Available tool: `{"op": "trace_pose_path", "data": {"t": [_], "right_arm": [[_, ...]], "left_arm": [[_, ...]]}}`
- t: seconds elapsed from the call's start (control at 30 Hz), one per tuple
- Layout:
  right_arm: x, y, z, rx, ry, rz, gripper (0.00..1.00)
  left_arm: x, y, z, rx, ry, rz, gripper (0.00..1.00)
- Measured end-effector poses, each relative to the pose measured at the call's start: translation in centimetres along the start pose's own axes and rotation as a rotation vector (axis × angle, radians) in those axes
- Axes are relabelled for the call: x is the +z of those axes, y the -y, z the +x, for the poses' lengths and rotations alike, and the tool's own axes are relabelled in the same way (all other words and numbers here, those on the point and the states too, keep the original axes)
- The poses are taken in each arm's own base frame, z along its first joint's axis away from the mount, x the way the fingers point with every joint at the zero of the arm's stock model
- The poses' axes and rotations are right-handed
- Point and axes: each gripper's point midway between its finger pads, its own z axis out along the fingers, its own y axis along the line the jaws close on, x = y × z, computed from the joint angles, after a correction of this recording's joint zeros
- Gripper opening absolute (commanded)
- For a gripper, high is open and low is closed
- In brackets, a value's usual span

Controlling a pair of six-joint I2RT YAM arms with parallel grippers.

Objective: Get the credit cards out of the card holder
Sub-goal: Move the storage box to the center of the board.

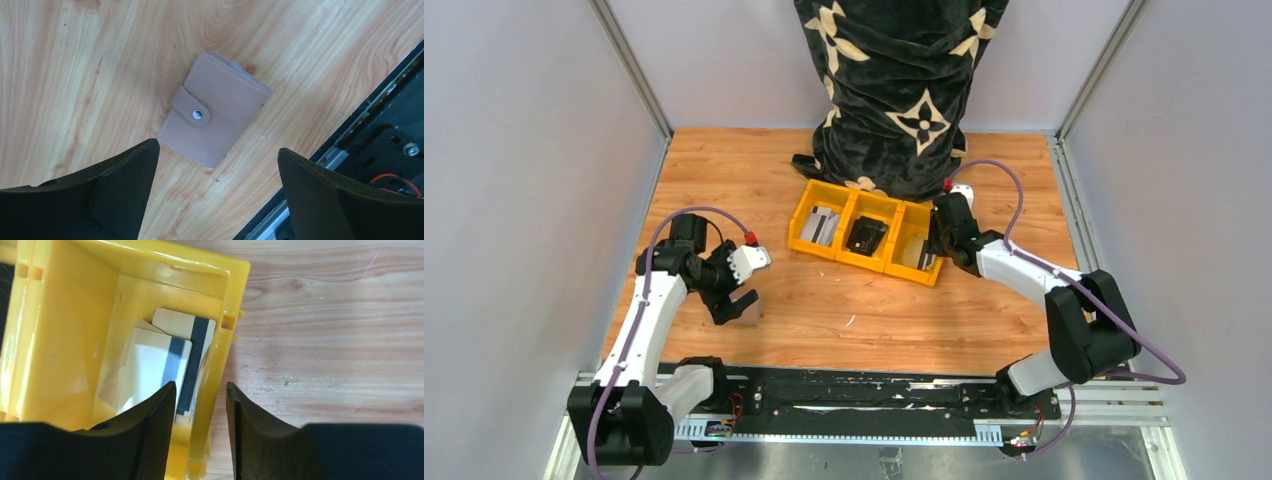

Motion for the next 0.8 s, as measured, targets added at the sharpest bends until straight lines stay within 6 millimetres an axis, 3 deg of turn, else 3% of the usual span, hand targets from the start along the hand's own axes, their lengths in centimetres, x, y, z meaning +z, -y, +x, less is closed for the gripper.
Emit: {"op": "trace_pose_path", "data": {"t": [0.1,0.2,0.47,0.8], "right_arm": [[0.0,0.4,-0.1,-0.023,-0.006,-0.011,0.62],[-0.1,1.1,-0.6,-0.027,0.003,-0.003,0.62],[-0.5,0.9,-1.7,-0.020,0.018,-0.015,0.49],[0.9,1.4,-2.0,-0.004,-0.031,-0.024,0.31]], "left_arm": [[0.1,0.4,0.4,0.068,-0.010,0.018,1.00],[0.1,0.4,0.8,0.129,-0.030,0.025,1.00],[1.3,-0.3,2.9,0.261,-0.139,0.094,1.00],[2.7,-1.5,2.9,0.325,-0.134,0.089,1.00]]}}
